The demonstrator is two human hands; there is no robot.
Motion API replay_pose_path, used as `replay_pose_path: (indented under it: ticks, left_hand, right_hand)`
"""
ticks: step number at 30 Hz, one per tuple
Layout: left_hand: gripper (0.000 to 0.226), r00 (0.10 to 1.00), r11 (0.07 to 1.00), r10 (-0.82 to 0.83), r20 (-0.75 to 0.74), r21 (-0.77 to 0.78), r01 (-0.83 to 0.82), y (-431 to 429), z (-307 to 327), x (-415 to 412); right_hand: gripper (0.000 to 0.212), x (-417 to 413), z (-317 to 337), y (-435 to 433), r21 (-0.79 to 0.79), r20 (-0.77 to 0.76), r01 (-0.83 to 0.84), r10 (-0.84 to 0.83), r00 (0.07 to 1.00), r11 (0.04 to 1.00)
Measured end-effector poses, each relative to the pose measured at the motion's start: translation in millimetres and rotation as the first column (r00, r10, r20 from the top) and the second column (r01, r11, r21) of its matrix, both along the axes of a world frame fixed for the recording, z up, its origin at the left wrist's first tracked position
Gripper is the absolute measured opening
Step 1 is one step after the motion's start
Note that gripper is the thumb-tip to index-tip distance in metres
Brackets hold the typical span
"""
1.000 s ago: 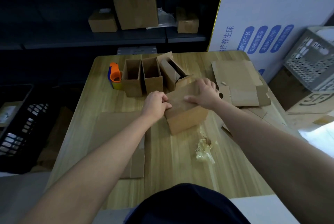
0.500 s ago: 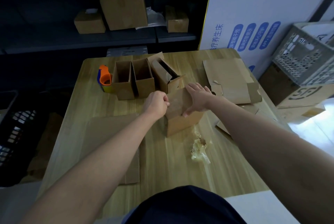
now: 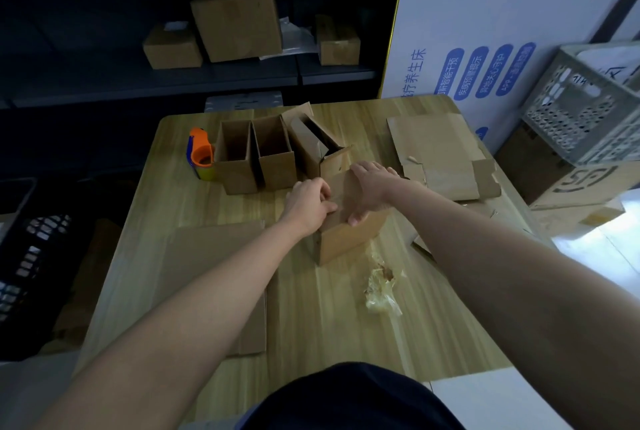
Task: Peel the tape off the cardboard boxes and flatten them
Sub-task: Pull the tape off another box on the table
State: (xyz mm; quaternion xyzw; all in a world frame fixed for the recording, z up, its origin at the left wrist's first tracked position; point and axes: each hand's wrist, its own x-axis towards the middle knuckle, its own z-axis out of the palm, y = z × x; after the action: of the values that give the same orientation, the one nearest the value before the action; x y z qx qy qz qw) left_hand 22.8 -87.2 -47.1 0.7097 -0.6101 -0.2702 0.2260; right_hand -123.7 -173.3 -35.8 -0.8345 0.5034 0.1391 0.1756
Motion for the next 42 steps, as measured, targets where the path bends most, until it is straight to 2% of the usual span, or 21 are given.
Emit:
replay_pose_path:
  ticks: [2, 5, 7, 10, 13, 16, 18, 21, 23, 24, 25, 28, 29, 31, 33, 34, 38, 42]
  left_hand:
    - [0.002, 0.999, 1.0, -0.001, 0.052, -0.006, 0.002, -4.2, 2.2, -2.9]
    - [0.006, 0.989, 0.999, -0.039, 0.144, -0.008, 0.041, -8.7, 2.3, -5.3]
    - [0.01, 0.984, 0.992, -0.124, 0.131, 0.028, 0.121, -7.6, 2.5, -1.7]
    - [0.016, 0.962, 0.976, -0.197, -0.188, 0.059, 0.211, -1.2, 5.5, 15.3]
    - [0.021, 0.865, 0.981, -0.167, -0.473, 0.011, 0.196, 6.1, 8.0, 29.8]
    - [0.022, 0.741, 0.998, -0.058, -0.669, -0.033, 0.048, 10.4, 2.7, 37.1]
    - [0.024, 0.617, 0.996, 0.037, -0.786, -0.021, -0.087, 15.5, -4.0, 44.9]
    - [0.025, 0.339, 0.961, 0.21, -0.917, 0.129, -0.245, 23.0, -13.0, 55.0]
    - [0.024, 0.143, 0.912, 0.329, -0.933, 0.275, -0.305, 24.4, -18.1, 56.7]
    - [0.025, 0.089, 0.891, 0.368, -0.925, 0.324, -0.317, 24.0, -19.2, 56.0]
    - [0.025, 0.092, 0.878, 0.398, -0.913, 0.35, -0.326, 23.5, -20.0, 54.4]
    - [0.018, 0.195, 0.847, 0.464, -0.864, 0.368, -0.383, 22.2, -17.7, 48.6]
    - [0.017, 0.19, 0.832, 0.478, -0.857, 0.373, -0.411, 21.6, -15.9, 48.4]
    - [0.019, 0.115, 0.821, 0.448, -0.886, 0.358, -0.444, 17.8, -9.6, 50.1]
    - [0.018, 0.045, 0.828, 0.383, -0.923, 0.322, -0.459, 12.4, 0.7, 51.1]
    - [0.017, 0.044, 0.832, 0.359, -0.932, 0.298, -0.469, 9.4, 5.9, 50.6]
    - [0.009, 0.097, 0.866, 0.304, -0.948, 0.233, -0.442, 0.2, 23.6, 43.7]
    - [0.008, 0.123, 0.879, 0.33, -0.936, 0.257, -0.402, -4.9, 27.9, 39.6]
  right_hand:
    - [0.129, 0.4, 0.7, 0.2, -0.002, -0.01, 0.002, -0.002, 1.0, 1.0]
    - [0.13, -0.3, -0.1, 0.9, 0.003, -0.009, 0.013, -0.013, 1.0, 1.0]
    - [0.131, -0.7, -0.1, 0.8, 0.009, -0.008, 0.021, -0.021, 1.0, 1.0]
    - [0.13, 1.3, 0.5, -1.3, 0.018, 0.0, 0.025, -0.025, 1.0, 1.0]
    - [0.128, 5.3, 2.8, -4.0, 0.025, -0.003, 0.028, -0.028, 1.0, 0.999]
    - [0.127, 6.3, 2.4, -5.1, 0.031, 0.017, 0.041, -0.041, 0.999, 0.999]
    - [0.126, 7.0, 2.5, -5.3, 0.041, 0.033, 0.05, -0.051, 0.998, 0.998]
    - [0.126, 10.4, 4.3, -4.4, 0.044, 0.034, 0.056, -0.058, 0.998, 0.997]
    - [0.126, 12.3, 5.1, -4.2, 0.046, 0.028, 0.063, -0.065, 0.998, 0.997]
    - [0.125, 13.0, 5.6, -3.9, 0.048, 0.025, 0.066, -0.067, 0.997, 0.997]
    - [0.125, 13.7, 6.3, -3.2, 0.05, 0.018, 0.066, -0.067, 0.998, 0.997]
    - [0.124, 17.2, 9.4, -2.0, 0.034, -0.025, 0.056, -0.055, 0.998, 0.998]
    - [0.124, 18.7, 10.3, -0.2, 0.021, -0.045, 0.044, -0.043, 0.998, 0.999]
    - [0.127, 23.5, 10.6, 4.0, 0.014, -0.058, -0.023, 0.024, 0.998, 1.0]
    - [0.131, 32.5, 10.0, 9.9, 0.041, 0.015, -0.121, 0.12, 0.993, 0.992]
    - [0.132, 37.8, 10.6, 12.9, 0.045, 0.072, -0.161, 0.157, 0.985, 0.986]
    - [0.132, 51.4, 21.6, 12.3, 0.095, 0.275, -0.14, 0.109, 0.955, 0.986]
    - [0.115, 43.1, 23.6, 9.5, 0.116, 0.356, -0.118, 0.07, 0.932, 0.986]
